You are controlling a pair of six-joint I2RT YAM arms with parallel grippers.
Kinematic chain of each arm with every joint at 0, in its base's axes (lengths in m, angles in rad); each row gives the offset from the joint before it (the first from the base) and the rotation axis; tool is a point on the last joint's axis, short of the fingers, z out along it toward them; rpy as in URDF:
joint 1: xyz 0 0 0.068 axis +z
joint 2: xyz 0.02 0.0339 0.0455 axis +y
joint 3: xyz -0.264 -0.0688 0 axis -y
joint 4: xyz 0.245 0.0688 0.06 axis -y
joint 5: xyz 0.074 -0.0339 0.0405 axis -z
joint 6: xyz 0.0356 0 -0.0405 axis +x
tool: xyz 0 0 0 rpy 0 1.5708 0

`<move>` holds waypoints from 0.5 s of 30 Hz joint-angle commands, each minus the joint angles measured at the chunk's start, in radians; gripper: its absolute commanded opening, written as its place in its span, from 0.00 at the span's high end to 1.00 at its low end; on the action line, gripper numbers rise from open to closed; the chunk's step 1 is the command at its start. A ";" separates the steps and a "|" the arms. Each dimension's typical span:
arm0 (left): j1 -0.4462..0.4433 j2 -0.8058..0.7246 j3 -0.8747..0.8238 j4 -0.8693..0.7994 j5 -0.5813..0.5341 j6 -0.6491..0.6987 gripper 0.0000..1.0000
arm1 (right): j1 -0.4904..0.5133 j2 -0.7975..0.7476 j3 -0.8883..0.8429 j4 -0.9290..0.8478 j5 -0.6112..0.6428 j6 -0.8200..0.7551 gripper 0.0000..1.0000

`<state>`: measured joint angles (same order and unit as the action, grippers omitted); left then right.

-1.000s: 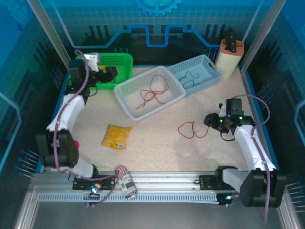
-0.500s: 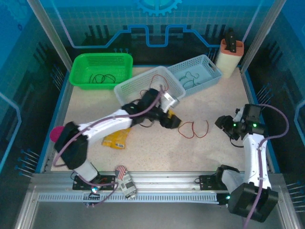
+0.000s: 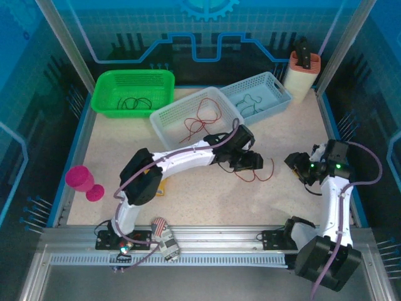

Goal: Untangle the cables

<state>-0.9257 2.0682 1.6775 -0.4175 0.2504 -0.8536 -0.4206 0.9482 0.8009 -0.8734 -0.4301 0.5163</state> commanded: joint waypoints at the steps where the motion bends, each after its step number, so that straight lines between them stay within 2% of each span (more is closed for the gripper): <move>1: 0.005 0.056 0.054 -0.063 -0.049 -0.104 0.47 | -0.017 -0.012 -0.014 0.011 -0.034 0.000 0.49; 10: 0.028 0.154 0.126 -0.112 -0.102 -0.115 0.49 | -0.017 0.007 -0.010 0.033 -0.045 -0.010 0.49; 15: 0.037 0.202 0.162 -0.070 -0.062 -0.116 0.58 | -0.017 0.021 0.000 0.038 -0.056 -0.021 0.49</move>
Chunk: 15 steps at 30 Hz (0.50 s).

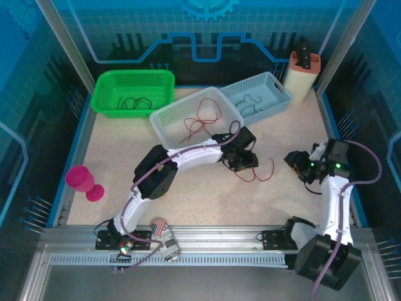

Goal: Untangle the cables

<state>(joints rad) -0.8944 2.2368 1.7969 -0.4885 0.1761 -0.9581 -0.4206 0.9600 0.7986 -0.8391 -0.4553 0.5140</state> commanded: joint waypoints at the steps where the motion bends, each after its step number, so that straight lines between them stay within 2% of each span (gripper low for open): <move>1: 0.006 0.044 0.056 -0.001 0.016 -0.010 0.60 | -0.017 0.014 0.006 0.003 -0.033 -0.026 0.49; 11: 0.006 0.116 0.085 0.066 0.058 -0.040 0.75 | -0.022 0.076 0.036 -0.054 -0.113 -0.118 0.49; 14: 0.006 0.119 0.084 0.089 0.066 -0.045 0.80 | -0.056 0.102 0.032 -0.074 -0.187 -0.146 0.49; 15: 0.006 0.120 0.081 0.099 0.071 -0.045 0.82 | -0.101 0.113 0.027 -0.075 -0.231 -0.157 0.49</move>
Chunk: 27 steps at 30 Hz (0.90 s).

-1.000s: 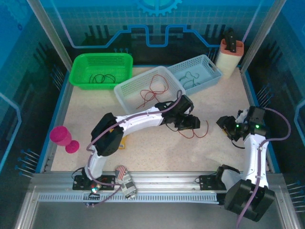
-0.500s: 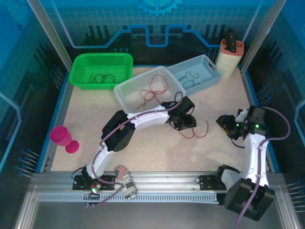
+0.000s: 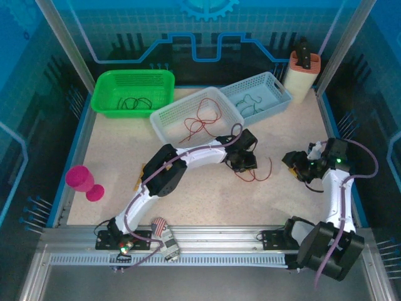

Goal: Untangle the cables

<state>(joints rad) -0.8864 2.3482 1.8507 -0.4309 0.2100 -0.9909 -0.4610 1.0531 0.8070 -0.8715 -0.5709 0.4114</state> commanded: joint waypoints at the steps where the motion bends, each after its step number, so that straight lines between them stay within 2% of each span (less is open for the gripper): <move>1: -0.002 0.007 0.027 0.048 0.039 -0.011 0.83 | -0.079 0.026 0.017 -0.046 -0.137 -0.062 0.49; 8: -0.002 0.003 0.027 0.062 0.052 0.000 1.00 | -0.099 0.015 0.024 -0.054 -0.126 -0.059 0.49; 17: -0.002 -0.002 0.039 0.072 0.060 0.023 1.00 | -0.099 0.013 0.012 -0.049 -0.114 -0.051 0.49; 27: -0.004 -0.020 0.054 0.079 0.061 0.058 1.00 | -0.099 0.010 0.000 -0.009 -0.156 -0.022 0.49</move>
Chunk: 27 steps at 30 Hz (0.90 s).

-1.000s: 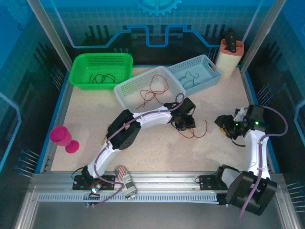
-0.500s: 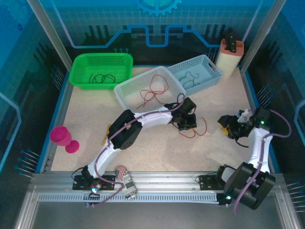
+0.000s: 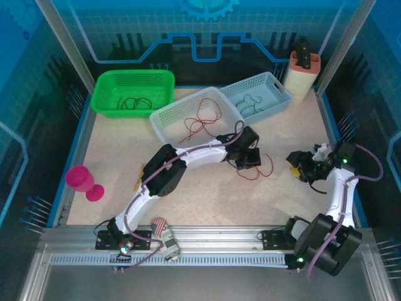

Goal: Untangle the cables

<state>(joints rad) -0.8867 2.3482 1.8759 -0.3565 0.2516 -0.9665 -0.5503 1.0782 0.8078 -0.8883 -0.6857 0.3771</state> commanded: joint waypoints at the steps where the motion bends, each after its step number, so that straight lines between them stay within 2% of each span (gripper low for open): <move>1: -0.004 -0.024 0.029 0.004 0.016 0.041 1.00 | -0.010 -0.018 0.001 0.007 -0.044 0.012 0.49; 8: -0.006 -0.051 0.035 0.006 0.017 0.091 1.00 | -0.010 -0.037 0.010 0.022 -0.070 0.029 0.50; 13: -0.006 -0.091 0.043 0.007 0.005 0.178 1.00 | -0.011 -0.072 0.016 0.062 -0.125 0.045 0.50; 21: 0.018 -0.205 0.034 0.007 -0.009 0.330 1.00 | -0.012 -0.122 0.015 0.181 -0.230 0.120 0.51; 27: 0.051 -0.311 0.003 0.014 -0.010 0.369 1.00 | 0.010 -0.135 0.011 0.263 -0.288 0.171 0.51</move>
<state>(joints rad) -0.8608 2.1189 1.8774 -0.3561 0.2493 -0.6529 -0.5499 0.9588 0.8082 -0.6937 -0.9035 0.5053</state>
